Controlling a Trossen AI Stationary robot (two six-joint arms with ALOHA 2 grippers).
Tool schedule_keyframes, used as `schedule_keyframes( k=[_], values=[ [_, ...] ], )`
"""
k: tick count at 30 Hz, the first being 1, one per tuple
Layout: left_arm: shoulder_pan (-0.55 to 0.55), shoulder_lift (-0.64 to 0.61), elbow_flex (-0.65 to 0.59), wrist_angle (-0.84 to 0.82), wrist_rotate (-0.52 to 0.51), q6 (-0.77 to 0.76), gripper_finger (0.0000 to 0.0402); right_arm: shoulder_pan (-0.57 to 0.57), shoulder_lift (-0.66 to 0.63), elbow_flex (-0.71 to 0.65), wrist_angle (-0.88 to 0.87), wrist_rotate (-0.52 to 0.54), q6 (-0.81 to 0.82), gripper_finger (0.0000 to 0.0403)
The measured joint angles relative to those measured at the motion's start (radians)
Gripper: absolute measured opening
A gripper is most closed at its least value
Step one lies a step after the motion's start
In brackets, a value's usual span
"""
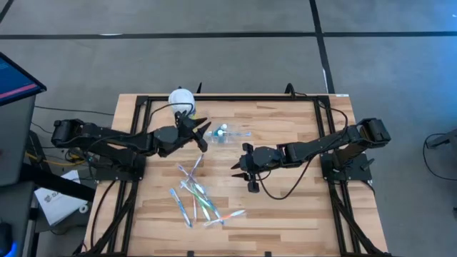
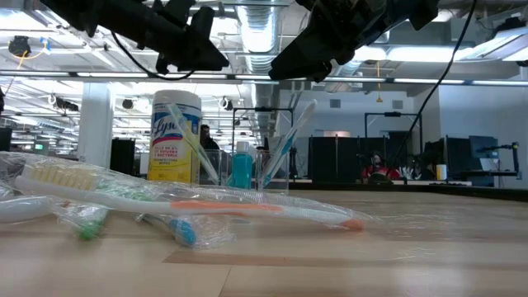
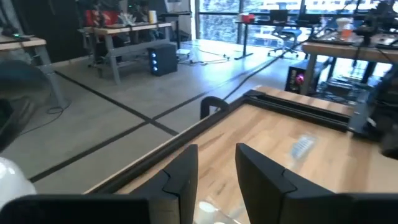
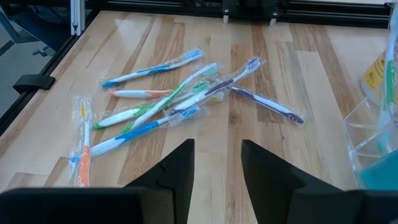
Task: Pick & Place toothbrushing station
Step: Put the green toothbrush into the transparent organizer
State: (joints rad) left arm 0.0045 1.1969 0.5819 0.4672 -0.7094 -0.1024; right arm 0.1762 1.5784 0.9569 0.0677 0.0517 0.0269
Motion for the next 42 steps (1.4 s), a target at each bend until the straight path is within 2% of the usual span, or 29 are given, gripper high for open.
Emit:
schedule_keyframes(
  k=[9,16,22,25,31,42],
  values=[
    [-0.139,0.000,0.000,-0.059,0.003,0.000,0.0103,0.000,0.000,0.000,0.000,0.000,0.000,0.0123],
    [-0.271,0.001,0.000,-0.089,0.092,-0.004,0.0103,0.001,0.000,0.000,0.000,-0.003,0.005,0.0123],
    [-0.370,0.001,0.000,-0.090,0.116,-0.010,0.0103,0.024,0.000,0.000,-0.001,-0.007,0.030,0.0123],
    [-0.412,0.001,-0.005,-0.091,0.177,-0.011,0.0103,0.043,0.000,0.000,-0.002,-0.008,0.030,0.0123],
    [-0.477,0.001,-0.055,-0.093,0.292,-0.094,0.0103,0.066,0.000,0.000,-0.001,-0.006,0.026,0.0123],
    [-0.570,0.001,-0.170,-0.094,0.299,-0.179,0.0103,0.064,0.000,0.000,-0.001,-0.003,0.020,0.0123]
  ],
)
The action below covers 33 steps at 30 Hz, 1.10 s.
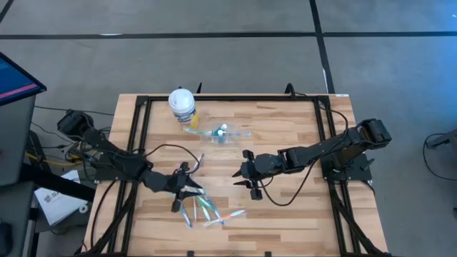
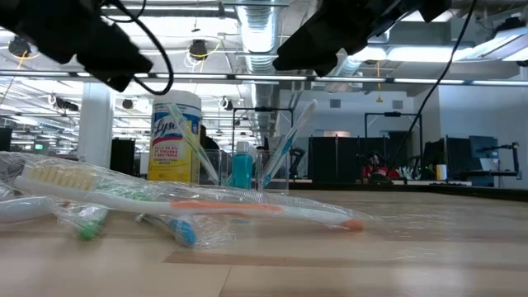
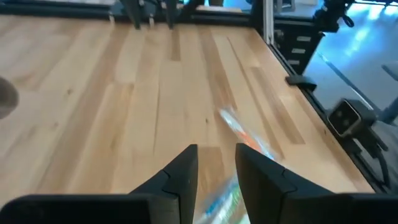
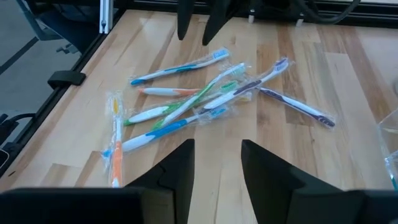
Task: Pick & Place toothbrushing station
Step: Put the green toothbrush into the transparent organizer
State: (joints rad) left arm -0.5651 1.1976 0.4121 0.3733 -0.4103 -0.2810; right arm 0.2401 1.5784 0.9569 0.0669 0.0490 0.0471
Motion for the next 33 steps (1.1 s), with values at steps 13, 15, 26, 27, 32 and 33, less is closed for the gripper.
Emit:
schedule_keyframes(
  k=[13,15,26,27,32,33],
  values=[
    [-0.008,0.000,-0.017,-0.237,0.034,-0.120,0.0077,0.000,0.000,0.000,0.000,0.000,-0.002,0.0123],
    [-0.008,0.000,-0.017,-0.266,0.049,-0.119,0.0077,0.000,0.000,0.000,0.000,0.000,-0.002,0.0123],
    [-0.008,0.000,-0.017,-0.445,0.069,-0.122,0.0103,0.000,0.000,0.000,0.000,0.001,-0.005,0.0122],
    [-0.008,0.000,-0.017,-0.445,0.069,-0.117,0.0107,0.000,0.000,0.000,0.000,0.002,-0.005,0.0123],
    [-0.006,0.000,-0.017,-0.449,0.058,-0.063,0.0124,-0.007,0.000,0.000,0.000,0.003,-0.005,0.0122],
    [-0.006,0.000,-0.017,-0.450,0.057,-0.057,0.0127,-0.008,0.000,0.000,0.000,0.003,-0.005,0.0122]
  ],
)
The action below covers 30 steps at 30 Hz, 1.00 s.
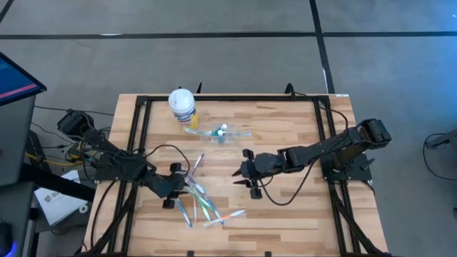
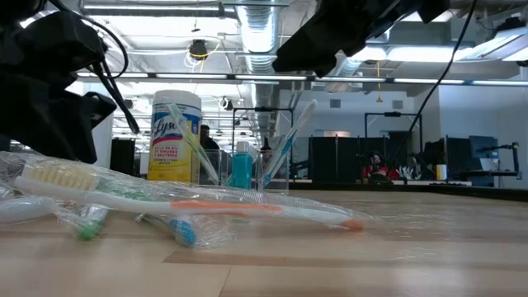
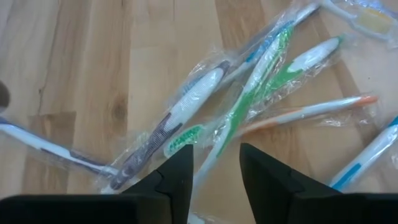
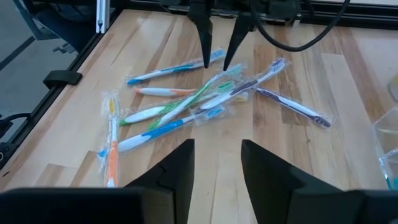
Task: Pick & Place toothbrushing station
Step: Put the green toothbrush into the transparent organizer
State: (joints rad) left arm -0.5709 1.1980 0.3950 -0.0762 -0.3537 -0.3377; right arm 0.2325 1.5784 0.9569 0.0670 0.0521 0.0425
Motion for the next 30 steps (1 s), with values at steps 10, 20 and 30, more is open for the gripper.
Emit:
schedule_keyframes(
  k=[10,20,30],
  values=[
    [0.002,0.032,0.001,-0.013,-0.005,0.013,0.0130,-0.002,0.000,0.000,0.000,0.000,0.001,0.0122],
    [0.003,0.081,0.001,-0.011,-0.027,0.021,0.0102,-0.006,0.000,0.000,0.001,0.000,0.003,0.0123],
    [0.003,0.078,0.002,-0.010,-0.053,0.046,0.0006,-0.006,0.000,0.000,0.001,0.000,0.003,0.0122]
  ],
)
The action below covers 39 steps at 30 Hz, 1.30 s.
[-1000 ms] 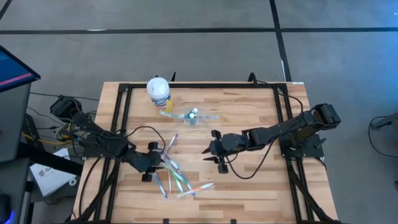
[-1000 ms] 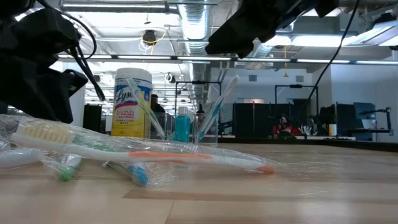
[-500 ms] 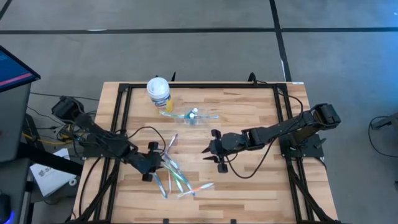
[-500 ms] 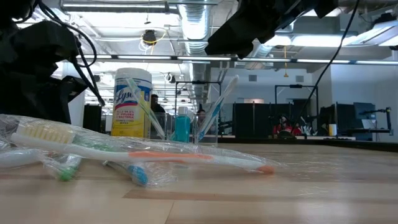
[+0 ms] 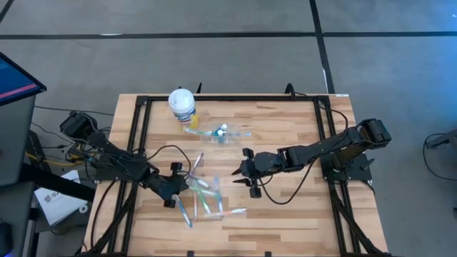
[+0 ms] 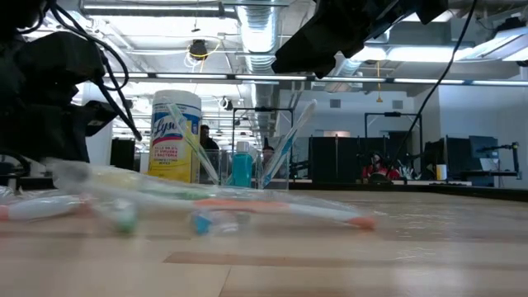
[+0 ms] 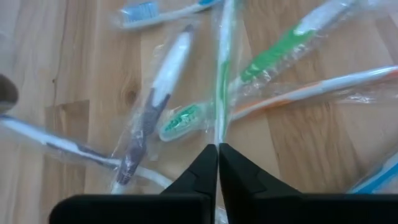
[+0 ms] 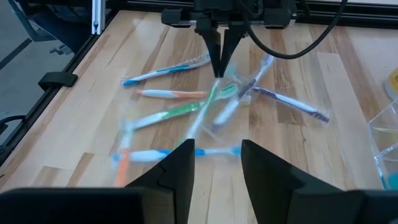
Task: Pick & Place toothbrushing station
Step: Put the green toothbrush into the transparent organizer
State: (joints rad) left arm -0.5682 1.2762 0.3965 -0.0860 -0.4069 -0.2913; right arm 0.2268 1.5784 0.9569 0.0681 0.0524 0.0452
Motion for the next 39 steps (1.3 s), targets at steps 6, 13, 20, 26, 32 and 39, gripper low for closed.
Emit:
schedule_keyframes(
  k=[6,13,20,26,32,39],
  values=[
    [-0.002,0.000,0.000,-0.002,-0.004,0.002,0.0000,0.000,0.000,0.000,0.000,0.000,0.000,0.0122],
    [-0.003,0.000,0.052,-0.004,0.002,0.029,0.0000,0.000,0.000,0.000,0.000,0.000,0.000,0.0122],
    [-0.003,0.000,0.144,-0.005,0.003,0.130,0.0000,0.000,0.000,0.000,0.027,0.000,0.000,0.0123],
    [-0.003,0.000,0.196,-0.020,-0.036,0.205,0.0000,0.003,0.000,0.000,0.041,-0.002,0.016,0.0123],
    [-0.003,0.000,0.237,-0.040,-0.081,0.261,0.0000,0.002,0.000,0.000,0.045,-0.037,0.071,0.0123],
    [-0.003,0.000,0.299,-0.055,-0.127,0.361,0.0000,0.003,0.000,0.000,0.077,-0.082,0.126,0.0123]
  ],
)
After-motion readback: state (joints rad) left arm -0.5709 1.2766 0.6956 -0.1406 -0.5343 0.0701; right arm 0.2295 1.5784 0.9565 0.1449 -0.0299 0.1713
